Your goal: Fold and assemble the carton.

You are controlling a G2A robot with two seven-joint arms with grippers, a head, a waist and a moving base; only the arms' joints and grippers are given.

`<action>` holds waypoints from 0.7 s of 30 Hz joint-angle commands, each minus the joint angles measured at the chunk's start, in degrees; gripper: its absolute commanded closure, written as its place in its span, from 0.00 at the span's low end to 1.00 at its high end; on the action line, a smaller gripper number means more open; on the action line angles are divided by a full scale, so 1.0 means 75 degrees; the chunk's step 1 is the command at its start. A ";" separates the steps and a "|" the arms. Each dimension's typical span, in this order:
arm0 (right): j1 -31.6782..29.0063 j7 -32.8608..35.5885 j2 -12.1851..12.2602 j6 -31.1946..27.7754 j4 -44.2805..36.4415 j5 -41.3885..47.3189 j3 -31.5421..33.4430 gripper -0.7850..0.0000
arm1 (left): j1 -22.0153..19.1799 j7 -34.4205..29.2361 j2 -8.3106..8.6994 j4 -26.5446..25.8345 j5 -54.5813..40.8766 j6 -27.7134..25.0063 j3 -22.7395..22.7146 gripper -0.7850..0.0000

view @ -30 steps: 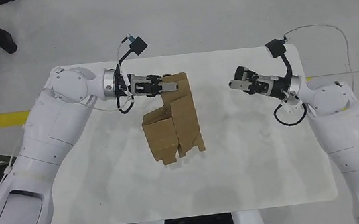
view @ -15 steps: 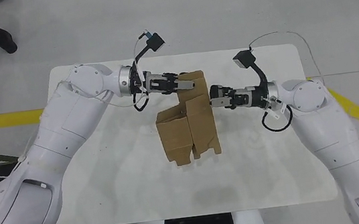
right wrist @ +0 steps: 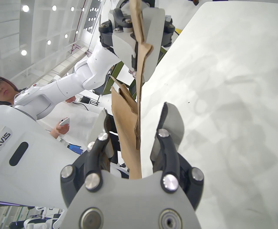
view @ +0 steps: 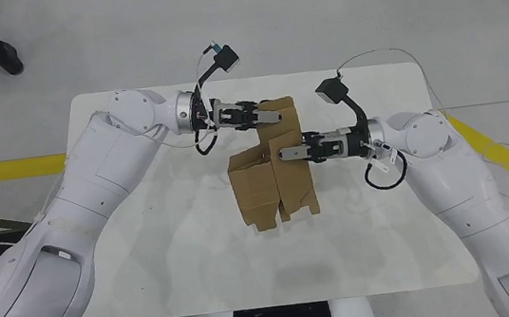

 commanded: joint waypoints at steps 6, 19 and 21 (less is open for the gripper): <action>0.0110 0.0119 -0.0028 0.0003 0.0122 0.0200 -0.0113 1.00 | -0.0090 -0.0031 -0.0046 0.0160 -0.0036 0.0033 0.0036 0.28; 0.0266 -0.0170 -0.0083 -0.0012 0.0630 0.0819 -0.0133 1.00 | -0.0103 0.0604 0.0016 0.0174 0.0034 -0.0602 -0.0257 0.00; 0.0258 -0.0401 -0.0099 0.0037 0.0678 0.0965 -0.0085 1.00 | -0.0042 0.0713 0.0062 0.0202 0.0120 -0.0712 -0.0343 0.00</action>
